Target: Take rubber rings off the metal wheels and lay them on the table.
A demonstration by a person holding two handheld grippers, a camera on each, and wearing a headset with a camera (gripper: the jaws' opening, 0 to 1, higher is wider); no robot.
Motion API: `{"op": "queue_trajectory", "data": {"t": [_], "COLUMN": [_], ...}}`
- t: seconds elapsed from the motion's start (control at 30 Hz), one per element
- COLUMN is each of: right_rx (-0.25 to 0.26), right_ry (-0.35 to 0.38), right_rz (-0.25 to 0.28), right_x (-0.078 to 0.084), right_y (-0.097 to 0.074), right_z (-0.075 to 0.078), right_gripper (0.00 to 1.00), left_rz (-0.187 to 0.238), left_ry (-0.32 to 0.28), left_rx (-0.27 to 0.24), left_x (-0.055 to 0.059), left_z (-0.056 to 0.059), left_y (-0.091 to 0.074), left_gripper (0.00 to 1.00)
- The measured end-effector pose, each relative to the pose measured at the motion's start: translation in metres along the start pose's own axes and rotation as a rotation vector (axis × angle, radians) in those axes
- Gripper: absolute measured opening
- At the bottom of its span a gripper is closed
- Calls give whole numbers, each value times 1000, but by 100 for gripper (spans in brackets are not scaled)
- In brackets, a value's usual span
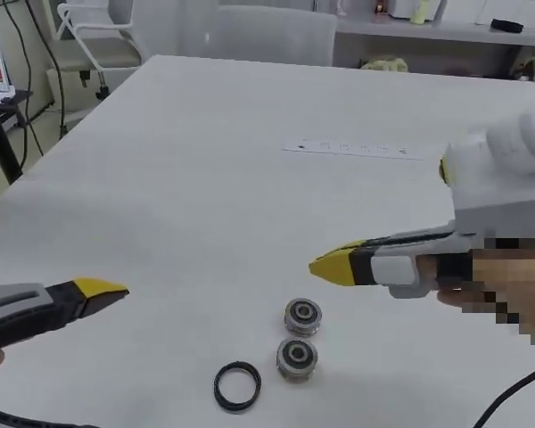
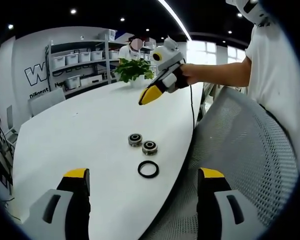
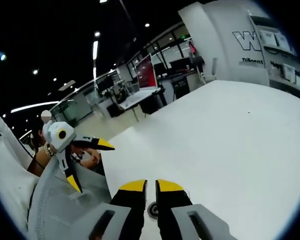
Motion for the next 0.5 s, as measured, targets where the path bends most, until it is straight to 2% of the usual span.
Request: {"op": "queue_trajectory", "data": {"t": [0.07, 0.2, 0.33, 0.4, 0.5], "right_rx": [7, 23, 33, 37, 44], "right_ry": [-36, -155, -201, -228, -229], "right_rz": [2, 4, 15, 26, 33], "right_x": [0, 2, 8, 12, 17], "right_y": [-8, -24, -37, -44, -51], "right_z": [-2, -7, -13, -15, -17], "right_gripper": [5, 11, 15, 22, 33], "left_rz": [1, 4, 13, 15, 17], "left_ry": [0, 0, -6, -13, -13], "left_rx": [1, 1, 2, 3, 8], "left_x": [0, 0, 0, 0, 0], "left_z": [0, 1, 1, 1, 2], "left_y": [0, 0, -1, -1, -1], "left_gripper": [87, 87, 88, 88, 89]}}
Point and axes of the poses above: the centre of the closed fingertips' face, and the gripper's own axes: y roughly forward along the fingers, z roughly to its right, x roughly out of its underside, the point moved 4 cm from there along -y, roughly backward along the fingers, and after that the axes turned 6 degrees about y, right-handed, at the moved point
